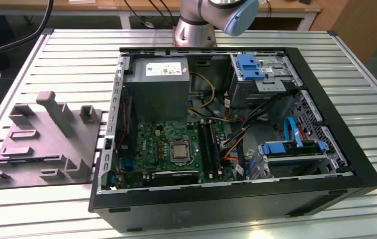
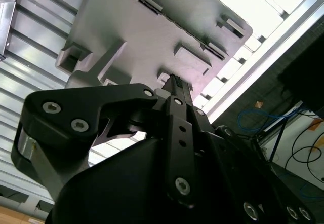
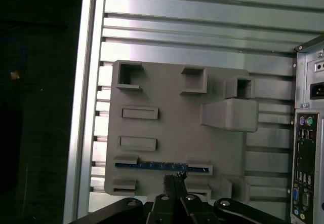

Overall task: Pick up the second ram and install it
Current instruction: 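Pick up the second ram and move it above second insertion slot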

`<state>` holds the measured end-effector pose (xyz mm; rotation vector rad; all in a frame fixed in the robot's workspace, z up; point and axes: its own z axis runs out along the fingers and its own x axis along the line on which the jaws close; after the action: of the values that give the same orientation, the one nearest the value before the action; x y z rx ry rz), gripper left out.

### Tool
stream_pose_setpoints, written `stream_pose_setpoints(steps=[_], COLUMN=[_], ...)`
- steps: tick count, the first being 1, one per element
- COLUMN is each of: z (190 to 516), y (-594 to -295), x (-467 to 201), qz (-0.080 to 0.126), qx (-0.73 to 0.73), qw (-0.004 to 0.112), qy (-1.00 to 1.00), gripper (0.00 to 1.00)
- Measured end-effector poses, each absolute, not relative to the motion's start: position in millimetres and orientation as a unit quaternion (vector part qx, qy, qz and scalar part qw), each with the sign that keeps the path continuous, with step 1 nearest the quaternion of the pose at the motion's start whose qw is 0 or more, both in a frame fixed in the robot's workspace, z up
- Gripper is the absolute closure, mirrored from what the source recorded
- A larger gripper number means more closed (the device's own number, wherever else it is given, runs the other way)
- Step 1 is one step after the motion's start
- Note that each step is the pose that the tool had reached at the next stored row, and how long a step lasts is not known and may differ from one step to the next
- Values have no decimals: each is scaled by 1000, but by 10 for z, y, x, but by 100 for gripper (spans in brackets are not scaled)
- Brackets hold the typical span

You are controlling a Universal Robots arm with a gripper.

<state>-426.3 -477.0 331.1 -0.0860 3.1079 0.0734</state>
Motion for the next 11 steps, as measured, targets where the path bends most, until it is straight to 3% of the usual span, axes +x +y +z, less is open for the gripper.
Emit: stream_pose_setpoints(steps=[11], z=[3310], y=[-4770], x=[-4263], qz=[25], qx=[-113], qw=[14], qy=[993], gripper=[90])
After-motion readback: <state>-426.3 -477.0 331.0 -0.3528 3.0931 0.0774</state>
